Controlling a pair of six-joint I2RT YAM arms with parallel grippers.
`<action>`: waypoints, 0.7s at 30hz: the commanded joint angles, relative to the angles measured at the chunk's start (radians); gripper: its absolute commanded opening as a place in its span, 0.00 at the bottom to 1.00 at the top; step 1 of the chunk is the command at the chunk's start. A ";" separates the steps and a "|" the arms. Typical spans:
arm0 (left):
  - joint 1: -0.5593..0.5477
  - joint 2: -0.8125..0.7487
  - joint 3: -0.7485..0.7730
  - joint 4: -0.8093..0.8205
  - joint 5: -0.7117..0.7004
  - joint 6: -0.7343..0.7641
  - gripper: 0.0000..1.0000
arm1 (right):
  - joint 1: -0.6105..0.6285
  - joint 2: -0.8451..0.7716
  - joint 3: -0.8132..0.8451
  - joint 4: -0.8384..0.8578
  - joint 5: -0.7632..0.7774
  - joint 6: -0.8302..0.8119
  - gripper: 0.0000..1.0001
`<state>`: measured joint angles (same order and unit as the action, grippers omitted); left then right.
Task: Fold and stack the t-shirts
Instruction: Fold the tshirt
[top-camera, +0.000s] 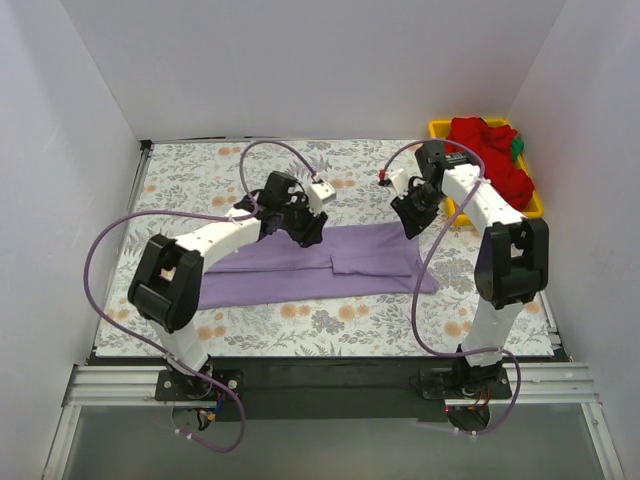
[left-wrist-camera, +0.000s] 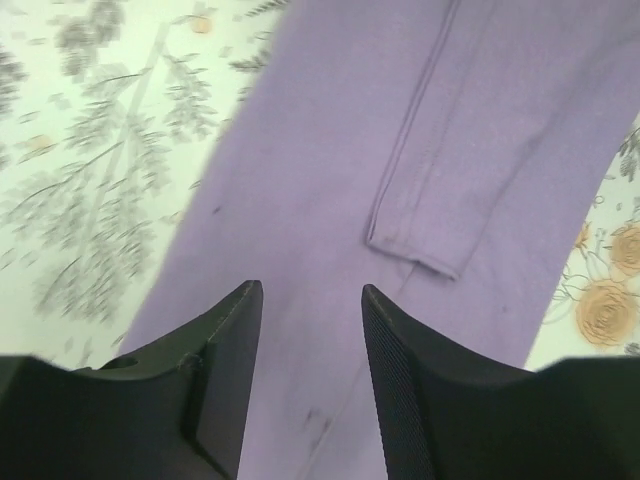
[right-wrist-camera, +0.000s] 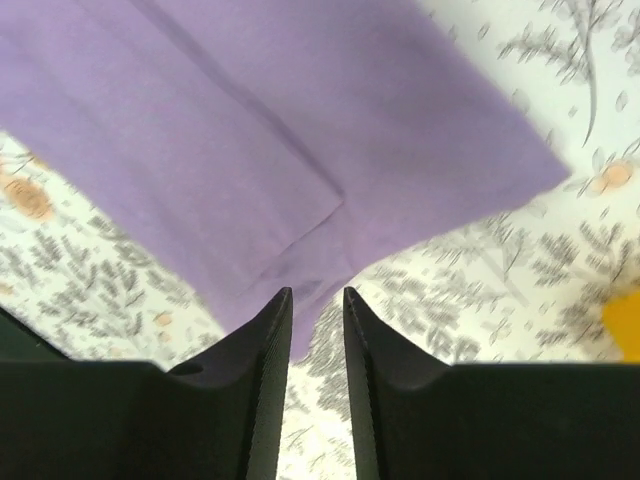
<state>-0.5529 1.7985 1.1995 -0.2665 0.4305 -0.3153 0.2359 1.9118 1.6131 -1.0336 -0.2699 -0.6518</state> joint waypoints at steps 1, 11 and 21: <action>0.062 -0.137 0.034 -0.105 0.017 -0.062 0.44 | 0.034 -0.131 -0.103 -0.016 0.006 0.070 0.32; 0.194 -0.232 0.043 -0.273 0.103 -0.200 0.52 | 0.177 -0.149 -0.282 0.087 0.181 0.141 0.28; 0.340 -0.255 0.040 -0.306 0.224 -0.286 0.52 | 0.186 0.041 -0.248 0.185 0.334 0.070 0.26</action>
<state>-0.2611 1.5967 1.2350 -0.5491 0.5720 -0.5484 0.4202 1.9171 1.3319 -0.8948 -0.0071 -0.5507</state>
